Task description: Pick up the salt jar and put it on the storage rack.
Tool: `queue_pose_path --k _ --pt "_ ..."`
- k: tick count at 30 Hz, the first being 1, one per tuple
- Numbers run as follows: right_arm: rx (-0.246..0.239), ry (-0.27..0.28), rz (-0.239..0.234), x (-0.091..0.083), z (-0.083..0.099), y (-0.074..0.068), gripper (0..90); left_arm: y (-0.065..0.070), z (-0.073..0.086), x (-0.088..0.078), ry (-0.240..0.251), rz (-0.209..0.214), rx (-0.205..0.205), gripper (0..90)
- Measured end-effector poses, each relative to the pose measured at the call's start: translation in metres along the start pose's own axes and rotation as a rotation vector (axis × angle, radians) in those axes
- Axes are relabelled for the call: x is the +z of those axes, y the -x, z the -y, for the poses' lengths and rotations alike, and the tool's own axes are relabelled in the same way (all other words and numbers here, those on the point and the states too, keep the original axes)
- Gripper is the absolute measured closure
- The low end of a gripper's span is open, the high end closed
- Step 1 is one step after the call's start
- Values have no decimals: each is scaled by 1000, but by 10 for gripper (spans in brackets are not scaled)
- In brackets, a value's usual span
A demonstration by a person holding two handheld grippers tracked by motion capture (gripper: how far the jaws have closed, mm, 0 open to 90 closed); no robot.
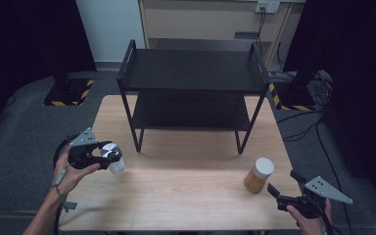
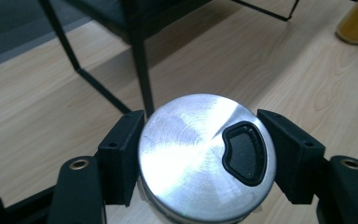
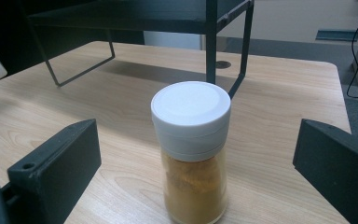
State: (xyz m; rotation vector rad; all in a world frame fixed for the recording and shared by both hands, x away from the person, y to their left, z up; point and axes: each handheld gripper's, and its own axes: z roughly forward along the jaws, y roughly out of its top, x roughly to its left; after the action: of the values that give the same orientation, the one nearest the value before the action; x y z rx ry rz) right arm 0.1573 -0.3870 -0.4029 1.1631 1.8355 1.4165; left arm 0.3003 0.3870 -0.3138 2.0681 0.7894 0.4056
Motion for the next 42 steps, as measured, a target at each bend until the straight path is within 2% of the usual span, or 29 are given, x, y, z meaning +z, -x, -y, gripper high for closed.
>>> queue_pose_path --k 4,10,12,15,19,24,31,37,42 --pt "-1 0 -3 0 0 0 12 5 -19 -3 11 46 24 334" --pt "-2 -1 -2 0 0 0 12 4 -52 -5 19 142 61 334" --pt "-3 0 -2 0 0 0 12 7 -65 -6 11 159 93 334" --pt "-2 1 -2 0 0 0 12 9 -83 -6 1 192 117 334" --pt "-4 1 -3 0 0 0 12 10 -107 -6 -14 224 137 334" --pt "-4 -3 -4 0 0 0 13 7 -132 -8 1 274 154 335" --pt "1 0 -6 0 0 1 12 7 -168 -14 12 325 188 334" --pt "5 5 -7 0 1 1 12 11 -192 -21 14 323 207 334" --pt "9 3 -9 1 1 2 12 14 -214 -27 -6 318 230 334"
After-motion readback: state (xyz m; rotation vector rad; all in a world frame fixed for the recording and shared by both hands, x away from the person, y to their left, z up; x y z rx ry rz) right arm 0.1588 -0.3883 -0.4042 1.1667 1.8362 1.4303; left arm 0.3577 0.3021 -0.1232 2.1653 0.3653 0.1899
